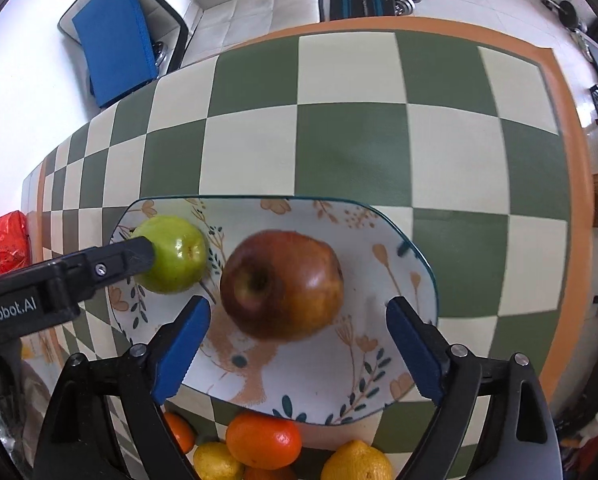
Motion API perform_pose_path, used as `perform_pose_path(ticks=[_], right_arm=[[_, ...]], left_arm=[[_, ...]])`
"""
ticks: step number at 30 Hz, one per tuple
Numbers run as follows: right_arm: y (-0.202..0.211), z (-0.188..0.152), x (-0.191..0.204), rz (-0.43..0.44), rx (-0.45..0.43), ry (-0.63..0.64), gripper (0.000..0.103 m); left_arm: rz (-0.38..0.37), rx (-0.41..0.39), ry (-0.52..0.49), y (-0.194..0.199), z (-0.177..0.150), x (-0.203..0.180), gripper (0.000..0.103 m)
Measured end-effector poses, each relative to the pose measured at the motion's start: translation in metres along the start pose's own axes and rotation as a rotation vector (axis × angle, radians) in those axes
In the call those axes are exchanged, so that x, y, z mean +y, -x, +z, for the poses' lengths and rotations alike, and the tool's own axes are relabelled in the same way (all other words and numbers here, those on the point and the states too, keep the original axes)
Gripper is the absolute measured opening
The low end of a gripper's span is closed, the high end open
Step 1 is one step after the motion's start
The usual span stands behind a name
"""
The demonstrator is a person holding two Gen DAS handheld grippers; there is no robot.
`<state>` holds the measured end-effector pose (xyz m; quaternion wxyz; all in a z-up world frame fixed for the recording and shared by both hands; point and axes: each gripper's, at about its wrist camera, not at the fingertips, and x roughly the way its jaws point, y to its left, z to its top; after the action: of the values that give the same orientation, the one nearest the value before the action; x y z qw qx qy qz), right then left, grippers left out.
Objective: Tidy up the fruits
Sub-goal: 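Carry the red apple onto the plate with the right tool while the left tool carries the green apple there, then open both tools and lift them back from the plate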
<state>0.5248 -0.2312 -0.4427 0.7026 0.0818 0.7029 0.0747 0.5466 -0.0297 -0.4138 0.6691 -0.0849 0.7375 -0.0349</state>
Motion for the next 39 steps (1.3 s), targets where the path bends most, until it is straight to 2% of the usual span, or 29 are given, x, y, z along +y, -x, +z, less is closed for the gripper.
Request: perform_pose_path(ticks=[4,6,12,18,24,39], right_arm=[[0.019,-0.024,0.007,-0.098,-0.060,-0.008,0.092],[0.029,-0.036,0.008,-0.114,-0.082,-0.013,0.092],[0.059,-0.077,0.009,-0.143,-0.136,-0.021,0.092],[0.081,-0.111,0.026,-0.173,-0.197,-0.012,0.092],[0.113,-0.141,0.037,-0.175,-0.260,-0.007,0.092],[0.196,-0.217,0.053,-0.160,-0.402,-0.018,0.092]], left_arm=[[0.085,-0.104,-0.029,0.016,-0.020,0.000,0.082],[0.142,-0.158,-0.044,0.025,-0.036,0.000,0.082],[0.193,-0.240,-0.050,0.043,-0.079,0.006,0.082],[0.206,-0.327,-0.074,0.068,-0.120,0.003,0.082],[0.183,-0.408,-0.107,0.101,-0.158,0.001,0.082],[0.142,-0.526,-0.150,0.162,-0.231,-0.006,0.082]])
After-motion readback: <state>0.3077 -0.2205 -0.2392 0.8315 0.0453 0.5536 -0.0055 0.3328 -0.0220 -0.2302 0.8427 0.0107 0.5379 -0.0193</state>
